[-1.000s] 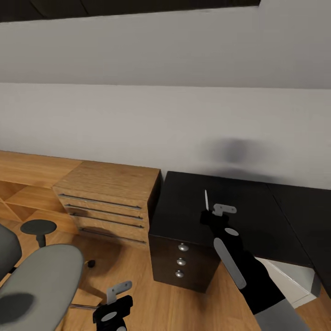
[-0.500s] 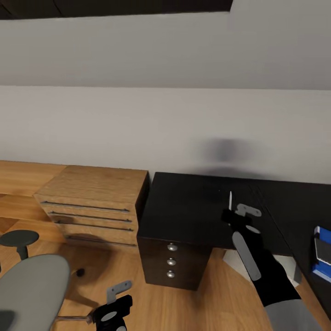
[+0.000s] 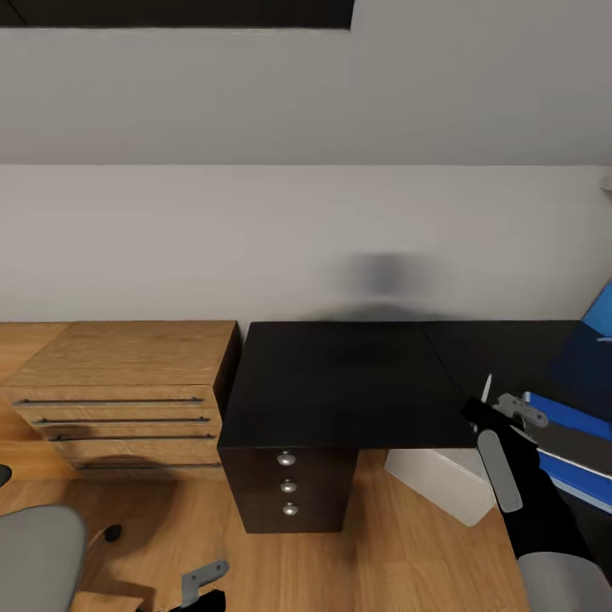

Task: In the bedroom, organize the workspace by keeping the computer under the desk, ensuring the monitor is on the desk, placing the keyboard on the desk next to the monitor, placing the mouse on the desk next to the keyboard, moving the folder from the swivel chair onto the desk next to the mouse, stacking the notebook on top of the folder with the pen on top of the notebook, and positioning the swivel chair next to the desk.

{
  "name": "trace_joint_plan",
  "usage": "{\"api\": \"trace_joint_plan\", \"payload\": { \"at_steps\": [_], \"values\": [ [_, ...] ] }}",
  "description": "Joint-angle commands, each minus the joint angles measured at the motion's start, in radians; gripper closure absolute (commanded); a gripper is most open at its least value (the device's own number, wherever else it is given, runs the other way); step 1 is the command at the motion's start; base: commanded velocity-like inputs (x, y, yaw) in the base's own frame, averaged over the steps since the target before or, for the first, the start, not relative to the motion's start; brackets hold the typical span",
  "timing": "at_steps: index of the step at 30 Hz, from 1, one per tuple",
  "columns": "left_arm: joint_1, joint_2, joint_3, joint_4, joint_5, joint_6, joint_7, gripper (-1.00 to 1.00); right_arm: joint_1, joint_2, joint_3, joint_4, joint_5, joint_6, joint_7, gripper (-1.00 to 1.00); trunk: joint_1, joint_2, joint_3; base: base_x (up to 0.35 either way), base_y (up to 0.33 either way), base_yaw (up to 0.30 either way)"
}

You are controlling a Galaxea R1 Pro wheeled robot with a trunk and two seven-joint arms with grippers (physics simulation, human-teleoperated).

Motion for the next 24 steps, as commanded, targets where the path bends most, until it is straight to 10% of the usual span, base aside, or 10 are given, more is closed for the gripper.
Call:
{"api": "trace_joint_plan", "payload": {
  "at_steps": [1, 5, 13, 18, 24],
  "values": [
    [-0.001, 0.001, -0.067, 0.041, 0.002, -0.062, 0.003, -1.00, -0.001, -0.004, -0.007, 0.003, -0.009, 0.002, -0.004, 1.00, 0.000, -0.001, -0.001, 0.000, 0.000, -0.293],
    [-0.001, 0.001, -0.141, 0.076, 0.004, -0.128, 0.000, -1.00, -0.001, -0.006, -0.007, -0.004, -0.007, 0.001, 0.009, 1.00, 0.000, -0.001, 0.000, 0.000, 0.000, -0.214],
    [-0.001, -0.001, -0.160, 0.105, 0.003, -0.142, -0.002, -1.00, -0.003, -0.013, -0.005, -0.017, 0.001, 0.007, 0.033, 1.00, 0.000, -0.001, 0.000, 0.000, 0.000, -0.021],
    [-0.001, -0.002, -0.162, 0.119, 0.002, -0.143, -0.006, -1.00, -0.005, -0.123, -0.007, 0.070, -0.009, 0.052, 0.035, 1.00, 0.000, -0.001, 0.000, 0.000, 0.000, -0.001],
    [-0.001, -0.019, -0.163, 0.170, -0.005, -0.145, -0.047, -1.00, -0.008, -0.172, -0.015, 0.134, -0.011, 0.126, 0.037, 1.00, 0.000, -0.001, 0.000, 0.000, -0.001, 0.000]
  ]
}}
